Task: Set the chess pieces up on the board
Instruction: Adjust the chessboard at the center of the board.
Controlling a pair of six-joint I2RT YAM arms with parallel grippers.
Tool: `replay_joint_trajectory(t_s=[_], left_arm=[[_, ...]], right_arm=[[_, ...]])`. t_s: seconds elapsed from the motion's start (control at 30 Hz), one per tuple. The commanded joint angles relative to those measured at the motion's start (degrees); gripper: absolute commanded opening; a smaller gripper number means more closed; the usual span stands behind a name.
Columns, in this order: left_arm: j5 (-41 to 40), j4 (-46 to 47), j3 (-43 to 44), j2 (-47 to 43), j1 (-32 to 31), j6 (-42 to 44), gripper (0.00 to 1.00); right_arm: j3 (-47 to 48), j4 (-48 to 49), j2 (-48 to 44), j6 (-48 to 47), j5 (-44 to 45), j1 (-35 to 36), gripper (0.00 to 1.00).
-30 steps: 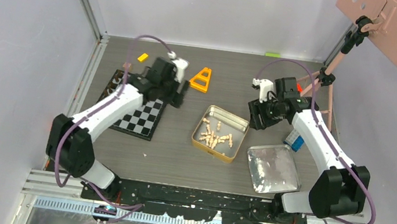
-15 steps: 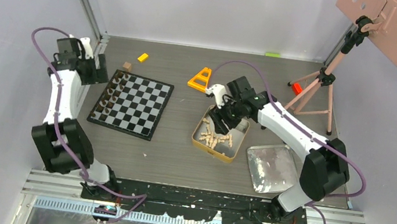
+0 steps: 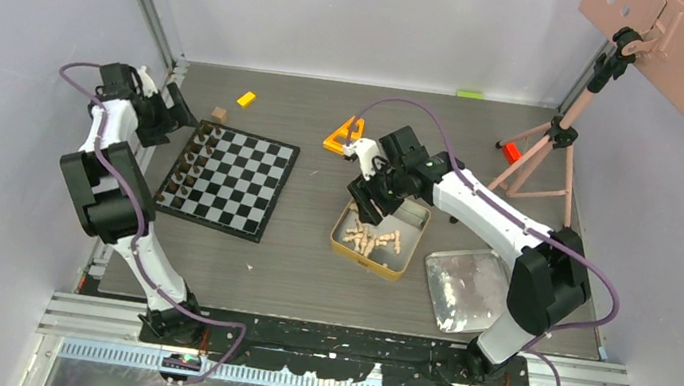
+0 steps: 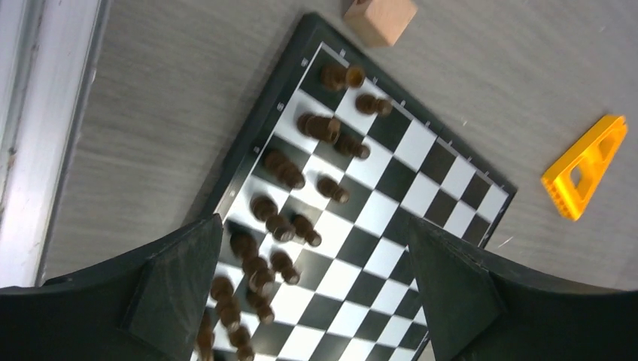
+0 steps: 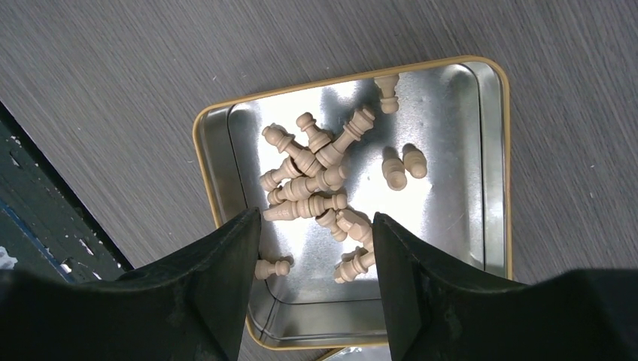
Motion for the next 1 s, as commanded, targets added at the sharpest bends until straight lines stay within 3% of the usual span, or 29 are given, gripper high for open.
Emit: replay_joint_trajectory(t_s=[0.0, 0.4, 0.6, 0.83, 0.97], left_arm=[[2.7, 12.1, 4.3, 2.5, 0.2, -9.4, 0.97], [4.7, 21.1, 17.9, 20.7, -0.7, -26.1, 0.95], [6.8, 21.7, 22.4, 27.6, -2.9, -30.1, 0.92], [8.1, 21.3, 20.1, 29.2, -3.6, -31.2, 0.91], [8.7, 22.1, 13.4, 26.5, -3.6, -30.4, 0.89]], right_arm=[[2.1, 1.5, 1.0, 1.1, 0.3, 0.2, 0.62], [2.8, 2.4, 3.0, 1.1, -1.1, 0.2, 0.62], [1.8, 2.9, 3.5, 0.7, -0.6, 0.2, 0.62], [0.3, 3.4, 3.6, 0.4, -0.3, 0.1, 0.62], [0.1, 3.4, 3.3, 0.3, 0.2, 0.2, 0.61]])
